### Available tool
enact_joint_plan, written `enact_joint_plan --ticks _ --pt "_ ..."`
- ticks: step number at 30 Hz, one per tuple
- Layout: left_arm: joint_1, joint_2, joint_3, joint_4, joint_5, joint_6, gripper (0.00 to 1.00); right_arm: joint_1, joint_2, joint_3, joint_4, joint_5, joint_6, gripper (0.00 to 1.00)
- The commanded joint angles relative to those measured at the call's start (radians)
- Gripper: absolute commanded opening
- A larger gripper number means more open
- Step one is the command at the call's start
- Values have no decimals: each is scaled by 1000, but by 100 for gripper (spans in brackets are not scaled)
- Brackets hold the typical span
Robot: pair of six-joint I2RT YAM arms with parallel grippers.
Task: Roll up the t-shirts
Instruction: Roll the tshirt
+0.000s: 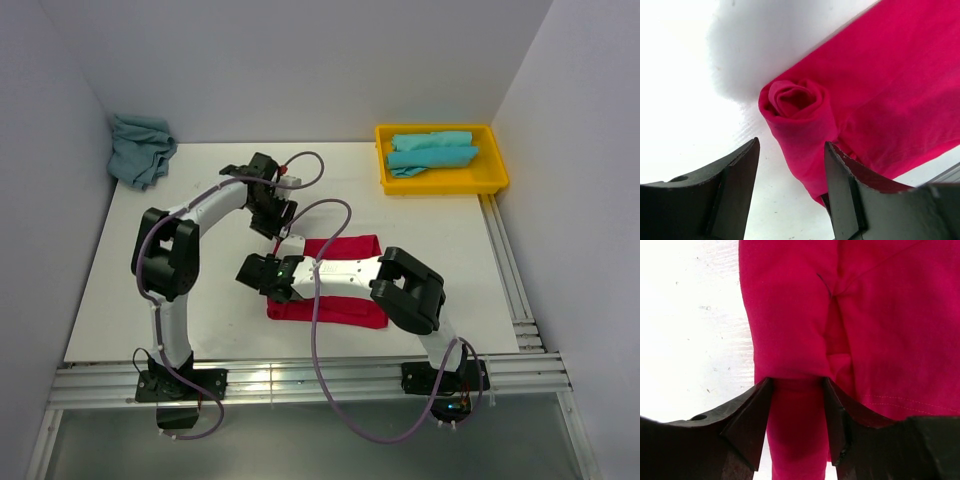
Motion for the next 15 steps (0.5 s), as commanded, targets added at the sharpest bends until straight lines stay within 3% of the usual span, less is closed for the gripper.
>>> enact_joint_plan --ticks 1,5,9,15 --pt "16 -14 47 -26 60 37 60 -1 18 -40 -10 5 -7 54" --pt "40 -20 22 -25 100 63 59 -1 12 -61 10 -5 -2 52" --pt "76 -17 -39 -16 174 107 59 -4 -18 -116 61 -28 10 38" --pt "125 -17 -143 58 309 184 62 -18 -63 -225 164 -75 13 34"
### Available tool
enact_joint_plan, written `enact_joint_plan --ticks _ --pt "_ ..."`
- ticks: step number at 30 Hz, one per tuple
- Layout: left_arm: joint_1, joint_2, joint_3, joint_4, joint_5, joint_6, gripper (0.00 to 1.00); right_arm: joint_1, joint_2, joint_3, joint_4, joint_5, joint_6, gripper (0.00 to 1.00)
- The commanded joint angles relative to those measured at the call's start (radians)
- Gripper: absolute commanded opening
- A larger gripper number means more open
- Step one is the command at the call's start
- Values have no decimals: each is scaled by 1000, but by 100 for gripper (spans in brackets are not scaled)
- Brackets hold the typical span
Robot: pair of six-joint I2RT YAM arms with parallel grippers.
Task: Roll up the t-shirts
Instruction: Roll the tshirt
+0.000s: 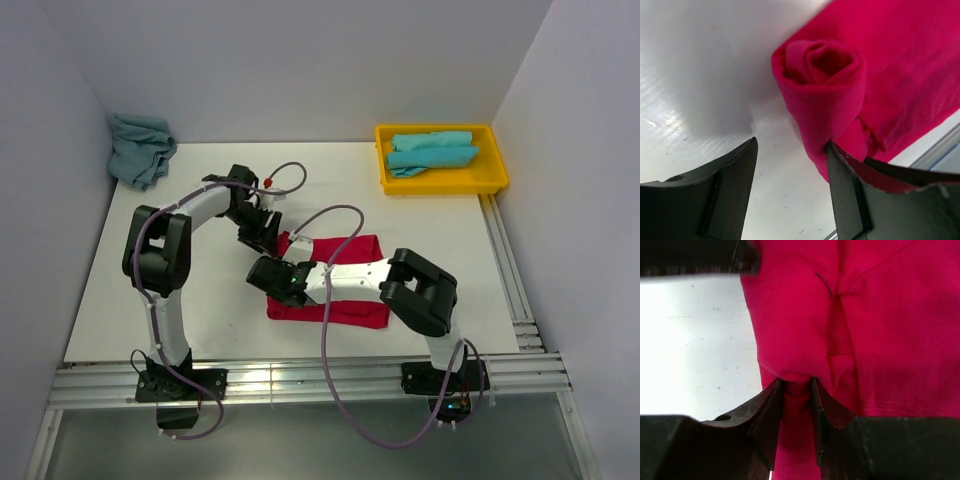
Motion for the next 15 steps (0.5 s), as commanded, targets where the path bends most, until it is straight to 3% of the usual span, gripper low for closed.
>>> enact_joint_plan --ticks 1,8,15 --pt "24 -14 -49 52 143 75 63 -17 -3 -91 4 -63 1 33" --pt "62 3 -117 122 292 84 64 -32 -46 -195 77 -117 46 22" --pt "74 36 -135 152 387 81 63 -35 -53 -253 98 -140 75 18"
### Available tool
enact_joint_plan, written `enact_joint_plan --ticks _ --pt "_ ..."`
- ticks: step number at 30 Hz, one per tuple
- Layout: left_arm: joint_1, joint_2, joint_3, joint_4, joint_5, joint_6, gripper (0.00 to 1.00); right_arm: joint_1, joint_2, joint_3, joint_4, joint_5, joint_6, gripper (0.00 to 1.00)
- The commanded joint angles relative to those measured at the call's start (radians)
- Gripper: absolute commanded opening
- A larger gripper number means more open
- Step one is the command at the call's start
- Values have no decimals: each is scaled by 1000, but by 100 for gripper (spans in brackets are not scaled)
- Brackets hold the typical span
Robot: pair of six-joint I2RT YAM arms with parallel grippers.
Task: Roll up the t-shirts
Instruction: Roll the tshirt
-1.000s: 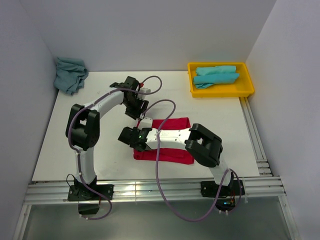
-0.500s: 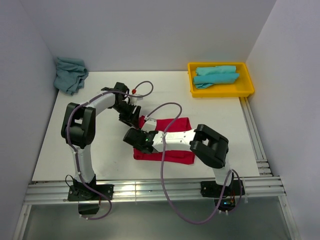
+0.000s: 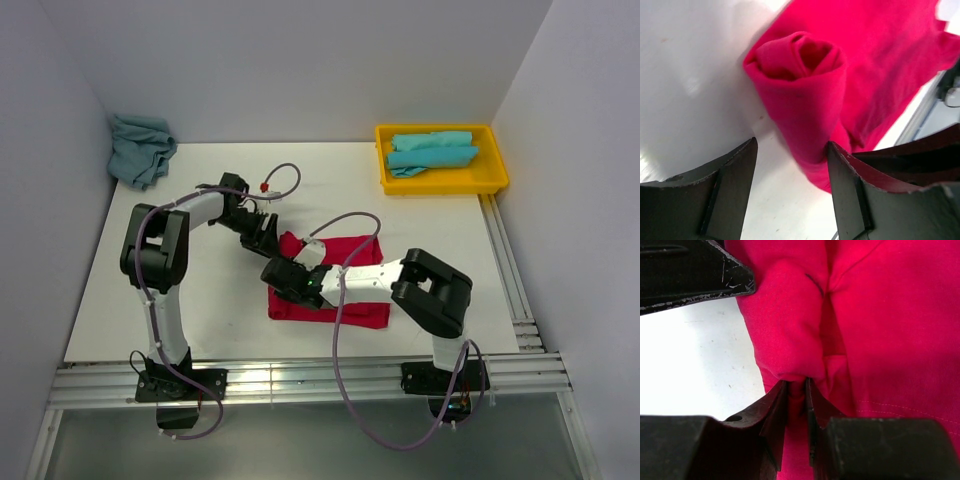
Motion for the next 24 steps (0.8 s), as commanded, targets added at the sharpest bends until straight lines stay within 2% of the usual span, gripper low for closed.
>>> enact_joint_plan --ticks 1,6,9,12,13,15,16,20,24 --pt "2 26 -12 39 111 15 63 -5 29 -82 -90 -61 18 17" --pt "-1 58 -16 85 168 -38 61 -5 21 -116 -71 -69 31 15" --pt "-15 50 -15 103 142 -90 51 -5 19 -105 -79 -66 27 15" --pt "-23 26 -6 92 119 -127 29 -5 24 -62 -112 -46 11 20" --pt "-24 17 0 86 87 -133 18 -5 27 -48 -141 -34 1 25" --pt "-26 -15 7 57 15 -147 5 0 27 2 -192 -11 -15 32" --pt "-27 -28 10 43 -77 -150 0 3 26 19 -211 -3 -22 38" --pt "-29 -75 37 -41 -235 -126 0 21 19 148 -313 66 -46 47" --pt "-29 -91 60 -104 -347 -82 0 52 24 284 -434 121 -81 49"
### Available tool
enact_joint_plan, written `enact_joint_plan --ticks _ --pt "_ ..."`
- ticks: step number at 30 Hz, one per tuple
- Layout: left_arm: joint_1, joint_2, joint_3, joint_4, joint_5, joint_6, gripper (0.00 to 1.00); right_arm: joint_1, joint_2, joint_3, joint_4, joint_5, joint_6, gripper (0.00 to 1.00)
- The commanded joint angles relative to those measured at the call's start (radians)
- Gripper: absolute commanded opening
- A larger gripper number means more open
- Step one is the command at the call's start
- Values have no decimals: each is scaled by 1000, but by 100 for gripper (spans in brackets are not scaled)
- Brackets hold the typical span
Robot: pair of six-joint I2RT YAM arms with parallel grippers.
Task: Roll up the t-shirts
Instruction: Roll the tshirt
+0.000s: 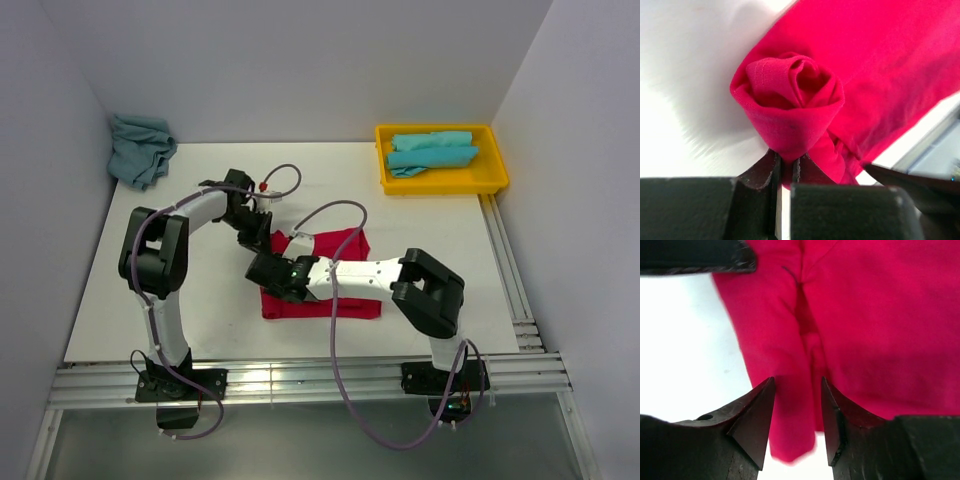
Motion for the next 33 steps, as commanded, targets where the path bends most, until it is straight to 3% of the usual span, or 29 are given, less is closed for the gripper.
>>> enact_joint_plan --ticks 1,5,14,23,33 --pt "9 -55 50 -86 -188 53 0 39 8 136 -181 99 -54 49" --pt "9 -28 79 -133 -245 75 0 64 57 312 -265 139 -94 49" --pt "-10 28 110 -162 -290 38 0 64 234 522 -294 117 -178 49" --pt "-45 64 124 -147 -314 -11 0 79 280 549 -279 111 -184 49" --pt "-57 80 153 -158 -313 -20 0 99 341 582 -389 97 -154 50"
